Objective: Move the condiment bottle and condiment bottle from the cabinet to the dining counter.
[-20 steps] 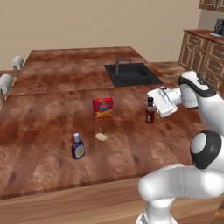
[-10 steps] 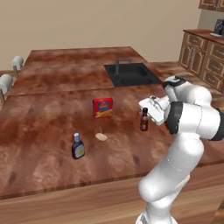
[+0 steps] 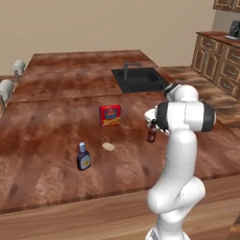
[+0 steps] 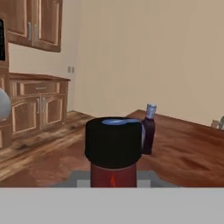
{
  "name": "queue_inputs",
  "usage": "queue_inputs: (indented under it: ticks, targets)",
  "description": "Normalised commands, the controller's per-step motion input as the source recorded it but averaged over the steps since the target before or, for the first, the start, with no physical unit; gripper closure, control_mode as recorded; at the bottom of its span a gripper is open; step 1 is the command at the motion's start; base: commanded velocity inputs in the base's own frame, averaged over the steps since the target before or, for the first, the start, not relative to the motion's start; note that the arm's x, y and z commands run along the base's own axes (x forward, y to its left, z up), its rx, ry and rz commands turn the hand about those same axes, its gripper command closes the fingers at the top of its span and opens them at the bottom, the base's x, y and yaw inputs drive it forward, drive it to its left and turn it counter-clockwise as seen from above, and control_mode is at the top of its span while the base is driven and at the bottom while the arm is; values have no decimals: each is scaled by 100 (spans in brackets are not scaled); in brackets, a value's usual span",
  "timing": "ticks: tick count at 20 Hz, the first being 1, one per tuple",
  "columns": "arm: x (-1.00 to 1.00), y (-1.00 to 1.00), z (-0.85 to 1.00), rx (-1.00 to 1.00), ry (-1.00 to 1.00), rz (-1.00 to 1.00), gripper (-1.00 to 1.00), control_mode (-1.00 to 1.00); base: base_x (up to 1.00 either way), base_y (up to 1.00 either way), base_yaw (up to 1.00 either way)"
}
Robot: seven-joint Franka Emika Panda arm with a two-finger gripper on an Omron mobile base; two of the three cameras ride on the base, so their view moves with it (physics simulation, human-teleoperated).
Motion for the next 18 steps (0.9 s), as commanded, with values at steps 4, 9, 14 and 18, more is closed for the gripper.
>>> queue_inputs:
  ticks: [4, 9, 14, 18]
  targets:
    - [6, 0, -30, 0, -8, 9, 100, -100, 0, 0, 0]
    - [18, 9, -32, 0, -6, 5, 100, -100, 0, 0, 0]
    - [31, 13, -33, 0, -3, 2, 100, -100, 0, 0, 0]
    - [38, 14, -39, 0, 0, 0, 100, -100, 0, 0, 0]
